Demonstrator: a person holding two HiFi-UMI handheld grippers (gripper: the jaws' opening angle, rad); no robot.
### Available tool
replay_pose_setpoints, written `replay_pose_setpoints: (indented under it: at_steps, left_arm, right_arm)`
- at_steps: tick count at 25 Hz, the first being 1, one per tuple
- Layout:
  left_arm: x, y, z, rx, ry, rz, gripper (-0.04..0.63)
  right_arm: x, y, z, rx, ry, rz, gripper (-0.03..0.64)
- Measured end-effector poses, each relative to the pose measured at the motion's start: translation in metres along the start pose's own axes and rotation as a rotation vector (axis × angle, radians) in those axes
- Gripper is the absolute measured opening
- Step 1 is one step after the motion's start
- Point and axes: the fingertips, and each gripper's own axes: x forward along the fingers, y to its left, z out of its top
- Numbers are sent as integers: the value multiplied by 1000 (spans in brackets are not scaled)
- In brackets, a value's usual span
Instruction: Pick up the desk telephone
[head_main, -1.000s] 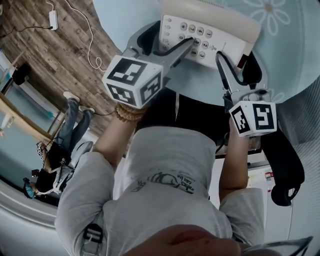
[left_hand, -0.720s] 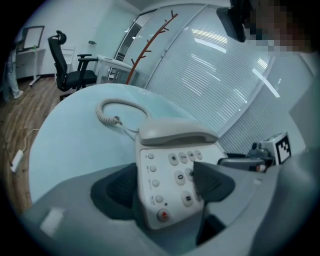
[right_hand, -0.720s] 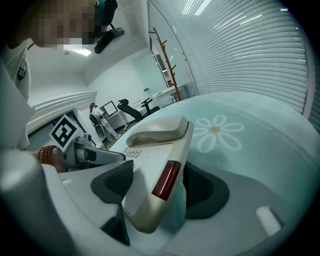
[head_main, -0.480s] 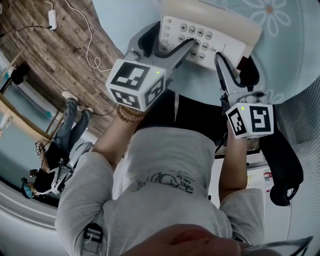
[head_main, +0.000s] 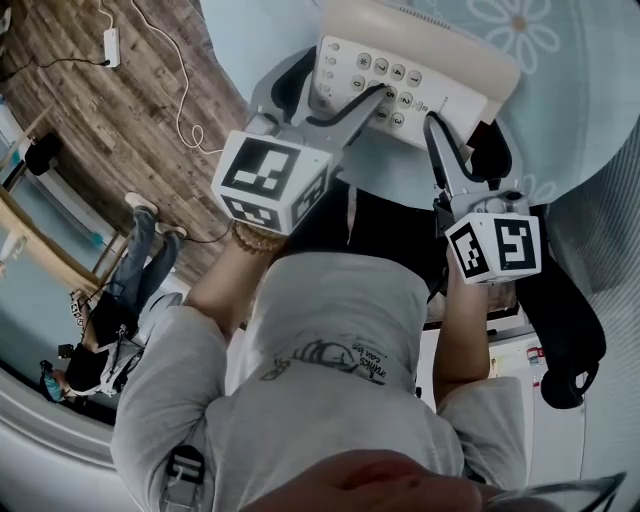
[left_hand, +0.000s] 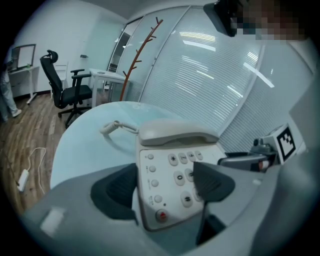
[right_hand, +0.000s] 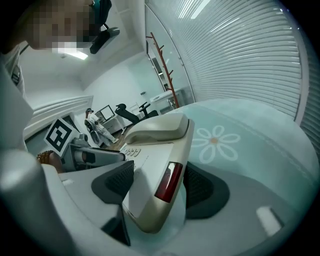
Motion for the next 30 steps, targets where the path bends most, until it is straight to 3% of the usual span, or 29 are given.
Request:
replay_pose_setpoints:
  at_steps: [17,30]
  left_arm:
    - [-94,-45,97,52,-122,4,354]
    - [-192,-103,166,102,-238,13,354]
  right_arm:
    - [-70,67,102,-89,-107,-1,308]
    - [-154,133,177,-154,-198,-12,313]
